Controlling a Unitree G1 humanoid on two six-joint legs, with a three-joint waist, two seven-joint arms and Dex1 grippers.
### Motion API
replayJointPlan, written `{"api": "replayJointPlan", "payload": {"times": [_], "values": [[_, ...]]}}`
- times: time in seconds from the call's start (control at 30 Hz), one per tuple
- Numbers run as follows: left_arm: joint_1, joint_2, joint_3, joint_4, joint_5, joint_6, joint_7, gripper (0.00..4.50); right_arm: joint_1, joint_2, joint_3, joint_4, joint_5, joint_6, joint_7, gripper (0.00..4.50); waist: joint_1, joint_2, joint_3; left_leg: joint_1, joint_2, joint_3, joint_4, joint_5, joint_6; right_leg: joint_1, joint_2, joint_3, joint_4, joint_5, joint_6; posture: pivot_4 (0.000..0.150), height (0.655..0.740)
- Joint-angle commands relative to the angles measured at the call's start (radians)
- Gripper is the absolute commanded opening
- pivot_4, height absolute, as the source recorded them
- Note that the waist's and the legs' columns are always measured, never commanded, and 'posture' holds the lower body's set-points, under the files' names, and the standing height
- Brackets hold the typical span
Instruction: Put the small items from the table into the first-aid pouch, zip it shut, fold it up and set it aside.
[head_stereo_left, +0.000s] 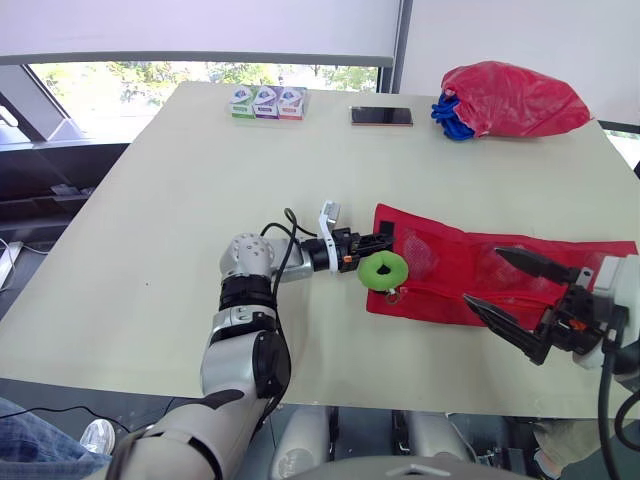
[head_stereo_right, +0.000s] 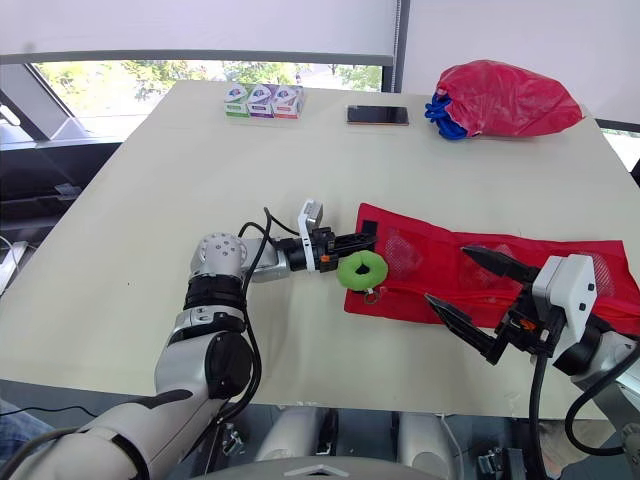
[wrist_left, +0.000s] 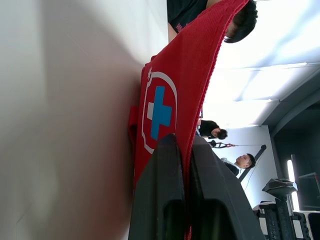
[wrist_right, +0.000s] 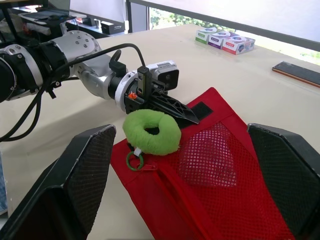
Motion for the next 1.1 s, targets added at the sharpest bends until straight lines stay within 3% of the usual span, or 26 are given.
{"api": "replayJointPlan", "payload": {"times": [0.03, 0.17, 0.4, 0.67, 1.07, 1.1], "values": [[-0.006, -0.004, 0.003, -0.035, -0.032, 0.005, -0.007, 0.02, -0.01, -0.004, -0.009, -0.028, 0.013, -0.019, 0.007, 4.5, 0.0, 0.0, 0.0, 0.0, 0.0, 0.0, 0.0, 0.0, 0.0, 0.0, 0.0, 0.0, 0.0, 0.0, 0.0, 0.15, 0.74], [-0.001, -0.003, -0.004, -0.044, -0.03, 0.005, -0.008, 0.02, -0.072, 0.002, 0.087, -0.024, -0.039, -0.003, -0.025, 4.5, -0.002, 0.0, 0.0, 0.0, 0.0, 0.0, 0.0, 0.0, 0.0, 0.0, 0.0, 0.0, 0.0, 0.0, 0.0, 0.15, 0.74], [0.001, 0.005, -0.033, -0.047, -0.018, -0.01, -0.017, 0.02, -0.323, 0.057, 0.43, 0.065, -0.212, 0.056, -0.094, 4.5, -0.001, 0.0, 0.0, 0.0, 0.0, 0.0, 0.0, 0.001, -0.002, 0.0, 0.0, 0.0, 0.0, 0.0, 0.0, 0.15, 0.74], [-0.003, 0.008, -0.041, -0.035, -0.013, -0.025, -0.017, 0.02, -0.547, 0.093, 0.729, 0.253, -0.4, 0.069, 0.001, 4.5, -0.001, -0.001, 0.001, -0.001, -0.001, -0.002, 0.0, 0.003, -0.005, -0.001, 0.0, -0.002, 0.0, 0.0, 0.0, 0.15, 0.74], [0.004, -0.002, -0.028, -0.045, -0.023, -0.026, -0.004, 0.02, -0.598, 0.102, 0.818, 0.371, -0.572, 0.152, -0.015, 4.5, -0.002, -0.001, 0.001, -0.001, -0.001, -0.003, 0.0, 0.004, -0.007, -0.001, 0.0, -0.003, 0.0, 0.0, 0.0, 0.15, 0.74], [0.006, -0.005, -0.027, -0.047, -0.024, -0.024, -0.002, 0.01, -0.6, 0.108, 0.814, 0.376, -0.583, 0.149, -0.025, 4.25, -0.002, -0.001, 0.001, -0.001, -0.001, -0.003, 0.0, 0.004, -0.007, -0.001, 0.0, -0.003, 0.0, 0.0, 0.0, 0.15, 0.74]]}}
